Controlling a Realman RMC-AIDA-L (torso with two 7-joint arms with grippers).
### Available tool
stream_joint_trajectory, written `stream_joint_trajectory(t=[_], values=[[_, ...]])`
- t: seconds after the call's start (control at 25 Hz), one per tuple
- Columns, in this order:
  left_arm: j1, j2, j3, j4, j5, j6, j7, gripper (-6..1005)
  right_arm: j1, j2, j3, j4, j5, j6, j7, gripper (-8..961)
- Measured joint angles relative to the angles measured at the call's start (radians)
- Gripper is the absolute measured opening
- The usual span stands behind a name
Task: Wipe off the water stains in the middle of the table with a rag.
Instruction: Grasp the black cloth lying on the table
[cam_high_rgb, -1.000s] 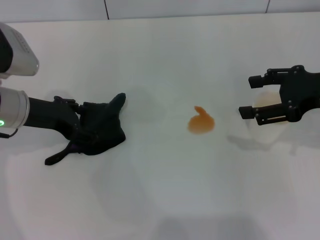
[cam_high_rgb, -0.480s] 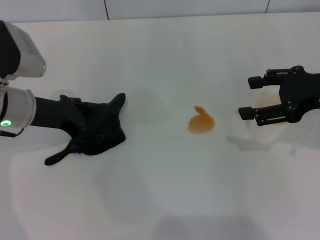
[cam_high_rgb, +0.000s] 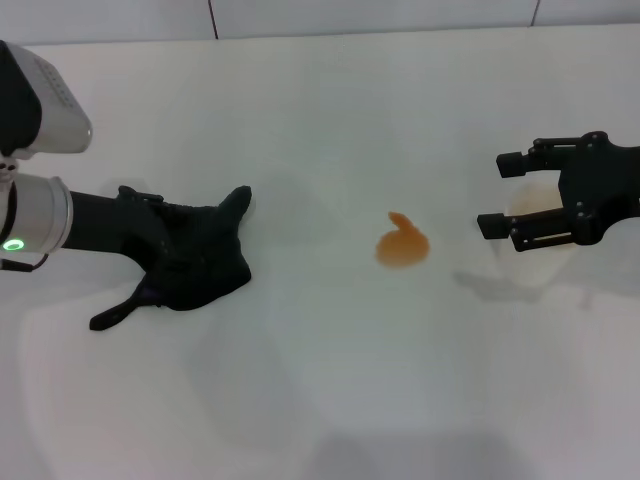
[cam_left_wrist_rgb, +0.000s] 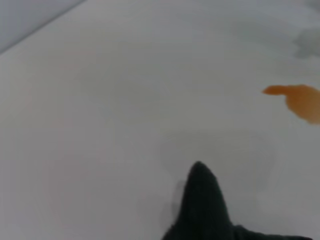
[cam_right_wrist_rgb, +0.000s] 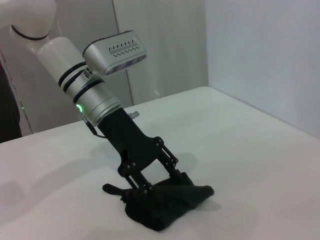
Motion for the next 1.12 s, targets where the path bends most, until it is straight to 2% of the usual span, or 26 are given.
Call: stream_joint_trajectory(t=[0.28,0.72,0.92,1.12], values=[[0.002,-0.002,0.003,-0.012,-0.013,-0.029,0.0,663,0.0,0.0,0.002,0.0,0.0,0.0,0.0,840],[-0.022,-0.002,0.004,-0.052,-0.016,-0.062,-0.003,180,0.004,0.0,0.001,0.0,0.008,0.001,0.0,840],[-0.027,-0.001,0.006,-0.052,-0.04,-0.056,-0.009,100,0.001,0.0,0.003,-0.001,0.011,0.001,0.0,840],[-0.032,-0.002,0.008,-0.053,-0.041,-0.065,-0.009,80,-0.001,0.0,0.004,0.0,0.011,0.002,-0.001,840]])
